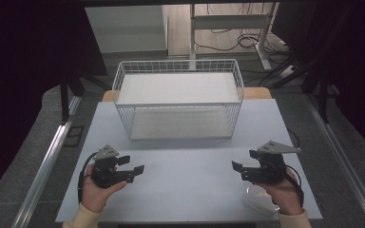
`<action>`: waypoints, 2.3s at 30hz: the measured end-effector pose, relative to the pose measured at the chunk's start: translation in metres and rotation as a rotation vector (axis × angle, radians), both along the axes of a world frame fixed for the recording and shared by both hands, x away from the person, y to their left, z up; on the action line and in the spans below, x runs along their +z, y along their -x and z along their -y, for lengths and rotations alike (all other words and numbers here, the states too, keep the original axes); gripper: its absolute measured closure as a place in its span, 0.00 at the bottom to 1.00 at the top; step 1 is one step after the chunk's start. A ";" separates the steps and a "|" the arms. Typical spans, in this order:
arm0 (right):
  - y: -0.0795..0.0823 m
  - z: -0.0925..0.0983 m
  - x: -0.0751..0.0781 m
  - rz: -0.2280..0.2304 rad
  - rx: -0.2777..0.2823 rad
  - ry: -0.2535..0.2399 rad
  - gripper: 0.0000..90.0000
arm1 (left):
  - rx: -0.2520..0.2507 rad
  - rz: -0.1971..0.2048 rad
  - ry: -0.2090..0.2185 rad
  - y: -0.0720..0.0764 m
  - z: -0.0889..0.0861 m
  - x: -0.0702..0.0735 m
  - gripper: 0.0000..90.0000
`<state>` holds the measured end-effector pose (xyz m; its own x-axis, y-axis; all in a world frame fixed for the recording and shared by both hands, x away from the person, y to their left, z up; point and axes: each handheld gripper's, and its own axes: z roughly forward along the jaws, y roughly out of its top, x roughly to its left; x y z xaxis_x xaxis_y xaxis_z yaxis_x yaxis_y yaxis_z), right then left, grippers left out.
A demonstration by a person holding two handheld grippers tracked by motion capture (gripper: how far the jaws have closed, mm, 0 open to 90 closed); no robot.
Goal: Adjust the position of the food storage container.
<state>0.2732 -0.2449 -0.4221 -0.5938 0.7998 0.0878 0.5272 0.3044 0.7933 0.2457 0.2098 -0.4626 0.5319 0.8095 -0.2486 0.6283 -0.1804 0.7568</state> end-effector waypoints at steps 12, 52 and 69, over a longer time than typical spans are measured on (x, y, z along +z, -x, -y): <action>-0.003 0.020 -0.004 -0.020 -0.052 0.023 0.28 | 0.000 0.000 -0.001 0.000 0.000 0.000 0.32; 0.064 0.128 -0.031 -0.193 -0.273 0.303 0.99 | 0.007 -0.005 0.000 0.000 0.001 -0.001 0.32; 0.064 0.088 -0.047 -0.270 -0.109 0.316 0.99 | 0.015 0.003 0.004 0.000 -0.002 0.000 0.32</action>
<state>0.2092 -0.3330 -0.4688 -0.4937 0.8691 -0.0305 0.7458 0.4412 0.4991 0.2457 0.2113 -0.4622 0.5204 0.8162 -0.2508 0.6289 -0.1677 0.7592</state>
